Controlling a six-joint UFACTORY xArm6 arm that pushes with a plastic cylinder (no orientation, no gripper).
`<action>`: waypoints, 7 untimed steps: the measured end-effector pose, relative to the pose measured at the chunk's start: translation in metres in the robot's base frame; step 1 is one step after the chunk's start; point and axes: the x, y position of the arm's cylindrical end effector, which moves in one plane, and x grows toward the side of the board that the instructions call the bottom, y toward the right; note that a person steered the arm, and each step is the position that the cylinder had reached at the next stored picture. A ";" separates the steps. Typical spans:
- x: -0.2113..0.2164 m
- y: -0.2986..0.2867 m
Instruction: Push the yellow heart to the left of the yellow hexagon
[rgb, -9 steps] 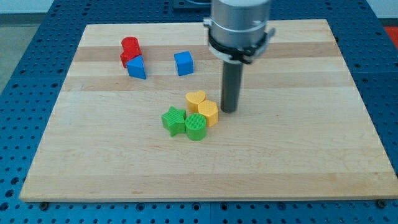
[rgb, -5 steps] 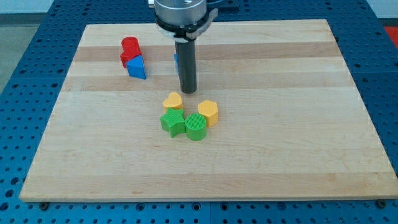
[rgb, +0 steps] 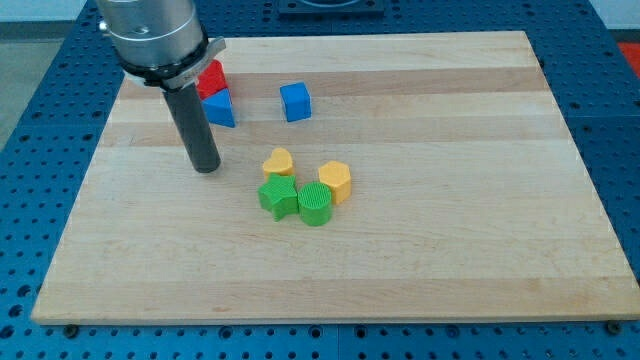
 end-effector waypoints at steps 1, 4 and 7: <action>0.000 0.013; 0.000 0.068; 0.011 0.091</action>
